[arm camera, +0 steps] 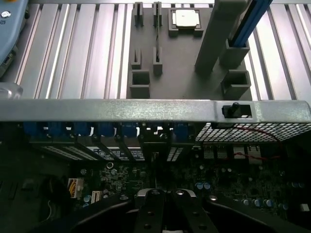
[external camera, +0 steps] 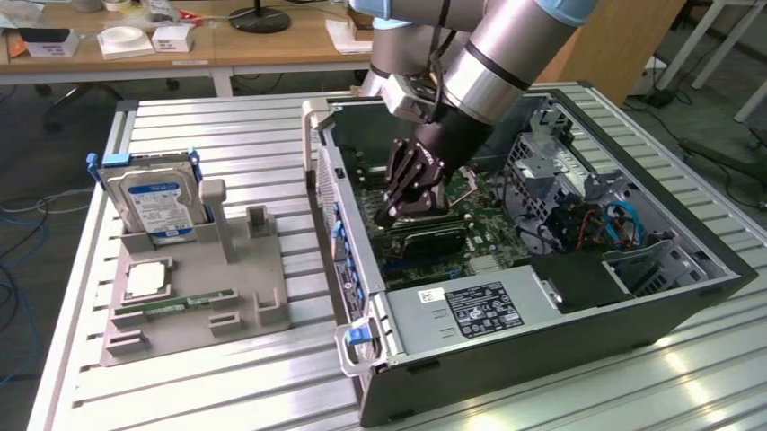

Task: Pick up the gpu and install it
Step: 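Press down on the gpu until it lock into place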

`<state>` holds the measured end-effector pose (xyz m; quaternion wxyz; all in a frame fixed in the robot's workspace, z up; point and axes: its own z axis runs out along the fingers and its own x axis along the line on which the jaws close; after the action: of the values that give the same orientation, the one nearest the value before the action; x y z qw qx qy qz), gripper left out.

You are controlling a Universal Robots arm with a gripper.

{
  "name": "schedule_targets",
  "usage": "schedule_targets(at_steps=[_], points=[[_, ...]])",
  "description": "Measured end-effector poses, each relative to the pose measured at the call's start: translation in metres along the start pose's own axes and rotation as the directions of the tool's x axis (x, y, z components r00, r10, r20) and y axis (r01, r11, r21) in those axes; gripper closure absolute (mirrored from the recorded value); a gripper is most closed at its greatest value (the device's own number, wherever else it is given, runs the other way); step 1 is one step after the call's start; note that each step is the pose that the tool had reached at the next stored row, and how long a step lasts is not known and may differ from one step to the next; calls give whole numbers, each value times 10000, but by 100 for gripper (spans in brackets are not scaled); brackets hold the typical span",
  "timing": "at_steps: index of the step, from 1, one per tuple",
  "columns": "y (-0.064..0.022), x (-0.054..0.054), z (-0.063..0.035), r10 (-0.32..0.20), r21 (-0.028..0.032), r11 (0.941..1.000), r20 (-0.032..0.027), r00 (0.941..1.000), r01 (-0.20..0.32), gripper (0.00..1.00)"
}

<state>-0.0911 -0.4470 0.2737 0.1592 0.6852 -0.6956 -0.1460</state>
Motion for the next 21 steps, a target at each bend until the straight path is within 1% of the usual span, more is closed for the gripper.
schedule_targets(at_steps=[2, 5, 7, 8, 9, 10, 11, 13, 16, 17, 19, 21], points=[[-40, -1, 8, -20, 11, 10000, -9, 10000, 20, 90], [-88, -4, 28, -48, 57, 10000, -22, 10000, 48, 90], [-98, -4, 46, -47, 118, 9999, -26, 10000, 47, 90], [-100, -4, 51, -44, 171, 9998, -32, 10000, 45, 90], [-101, -4, 52, -38, 276, 9996, -44, 10000, 39, 90], [-102, -4, 53, -33, 394, 9992, -50, 10000, 35, 90], [-102, -4, 54, -26, 522, 9986, -58, 10000, 29, 90], [-101, -4, 54, -14, 804, 9968, -71, 10000, 20, 90], [-101, -4, 54, 2, 1297, 9915, -86, 10000, 9, 90], [-102, -4, 54, 6, 1487, 9889, -92, 10000, 8, 90], [-102, -4, 54, 14, 1842, 9829, -106, 9999, 6, 90], [-101, -5, 54, 23, 2193, 9756, -123, 9999, 5, 90]])
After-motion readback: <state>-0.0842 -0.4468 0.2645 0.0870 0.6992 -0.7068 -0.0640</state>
